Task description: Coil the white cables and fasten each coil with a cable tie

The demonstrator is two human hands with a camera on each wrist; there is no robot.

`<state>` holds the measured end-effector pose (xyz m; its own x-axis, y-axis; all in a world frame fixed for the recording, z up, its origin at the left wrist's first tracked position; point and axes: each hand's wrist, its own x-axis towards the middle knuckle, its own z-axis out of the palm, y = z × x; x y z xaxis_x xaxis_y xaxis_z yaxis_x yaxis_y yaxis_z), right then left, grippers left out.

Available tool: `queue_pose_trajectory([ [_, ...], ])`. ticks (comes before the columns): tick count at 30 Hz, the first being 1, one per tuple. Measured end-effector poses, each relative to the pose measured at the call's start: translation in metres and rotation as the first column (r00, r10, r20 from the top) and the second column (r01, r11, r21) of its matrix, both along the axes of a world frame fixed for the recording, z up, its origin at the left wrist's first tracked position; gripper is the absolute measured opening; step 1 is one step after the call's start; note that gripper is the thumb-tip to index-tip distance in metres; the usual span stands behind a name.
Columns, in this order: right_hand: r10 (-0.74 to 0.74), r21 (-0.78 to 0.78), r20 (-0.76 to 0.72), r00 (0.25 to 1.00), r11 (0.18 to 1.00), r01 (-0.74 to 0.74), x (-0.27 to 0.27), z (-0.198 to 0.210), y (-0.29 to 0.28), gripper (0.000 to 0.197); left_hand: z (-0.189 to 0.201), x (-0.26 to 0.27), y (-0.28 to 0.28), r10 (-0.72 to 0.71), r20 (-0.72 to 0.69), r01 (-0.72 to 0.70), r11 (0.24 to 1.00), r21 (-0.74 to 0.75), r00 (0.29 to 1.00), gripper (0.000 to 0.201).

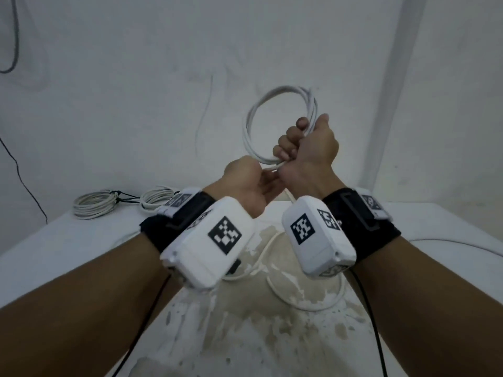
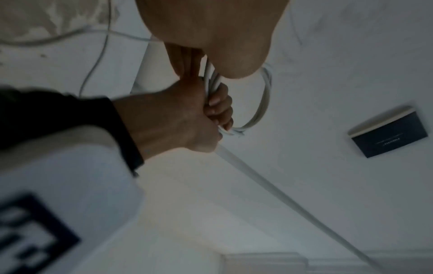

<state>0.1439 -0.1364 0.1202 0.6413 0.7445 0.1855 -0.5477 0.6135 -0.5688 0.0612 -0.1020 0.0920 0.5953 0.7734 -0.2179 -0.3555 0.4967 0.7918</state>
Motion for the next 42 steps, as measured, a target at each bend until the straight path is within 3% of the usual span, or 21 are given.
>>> queue_pose_trajectory([
  [5, -0.058, -0.041, -0.043, 0.997, 0.998, 0.056, 0.009, -0.004, -0.007, 0.047, 0.012, 0.009, -0.013, 0.168, 0.058, -0.171, 0.984, 0.051, 0.984, 0.028],
  [8, -0.081, -0.037, -0.079, 0.994, 0.996, 0.078, 0.021, -0.005, -0.012, 0.046, 0.017, 0.014, -0.016, 0.179, 0.074, -0.179, 0.984, -0.015, 0.981, 0.024],
  [13, -0.08, 0.003, -0.098, 0.992, 0.997, 0.081, 0.04, -0.002, -0.023, 0.047, 0.032, 0.013, -0.009, 0.241, 0.214, -0.204, 0.963, -0.178, 0.947, 0.019],
  [16, -0.083, 0.0, -0.081, 0.993, 0.997, 0.083, 0.05, -0.001, -0.031, 0.047, 0.04, 0.012, -0.001, 0.291, 0.202, -0.257, 0.95, -0.176, 0.935, 0.016],
  [18, -0.065, -0.003, -0.066, 0.996, 0.998, 0.065, 0.05, -0.001, -0.032, 0.048, 0.044, 0.015, 0.001, 0.284, 0.119, -0.276, 0.958, -0.078, 0.952, 0.022],
  [20, -0.033, -0.004, -0.02, 0.999, 0.999, 0.032, 0.044, -0.001, -0.032, 0.05, 0.042, 0.021, 0.003, 0.299, -0.061, -0.285, 0.943, 0.173, 0.952, 0.029],
  [22, 0.003, 0.006, 0.018, 1.0, 1.0, -0.003, 0.038, -0.001, -0.031, 0.05, 0.036, 0.025, 0.008, 0.341, -0.164, -0.243, 0.868, 0.432, 0.926, 0.03],
  [25, 0.042, 0.038, 0.002, 0.999, 0.998, -0.042, 0.036, -0.001, -0.031, 0.051, 0.025, 0.019, 0.021, 0.379, -0.189, -0.162, 0.722, 0.672, 0.906, 0.03],
  [27, 0.069, 0.04, -0.003, 0.998, 0.997, -0.069, 0.032, -0.005, -0.028, 0.052, 0.021, 0.013, 0.026, 0.339, -0.136, -0.151, 0.697, 0.701, 0.931, 0.025],
  [29, 0.081, 0.024, 0.009, 0.997, 0.996, -0.082, 0.024, -0.01, -0.025, 0.052, 0.021, 0.009, 0.024, 0.302, -0.047, -0.197, 0.722, 0.663, 0.952, 0.019],
  [33, 0.015, -0.051, 0.061, 0.998, 0.999, -0.012, 0.011, -0.017, -0.017, 0.052, 0.033, 0.006, 0.017, 0.324, 0.022, -0.285, 0.796, 0.534, 0.946, 0.039],
  [34, 0.006, -0.064, 0.06, 0.998, 0.998, -0.002, 0.009, -0.017, -0.016, 0.052, 0.035, 0.005, 0.017, 0.345, 0.023, -0.301, 0.781, 0.548, 0.938, 0.042],
  [38, 0.071, -0.098, 0.048, 0.996, 0.993, -0.066, 0.008, -0.017, -0.012, 0.051, 0.035, -0.001, 0.025, 0.445, 0.006, -0.295, 0.582, 0.758, 0.896, 0.03],
  [42, 0.166, -0.197, 0.129, 0.978, 0.971, -0.139, 0.006, -0.027, -0.014, 0.052, 0.045, -0.012, 0.039, 0.437, -0.074, -0.193, 0.534, 0.823, 0.896, 0.035],
])
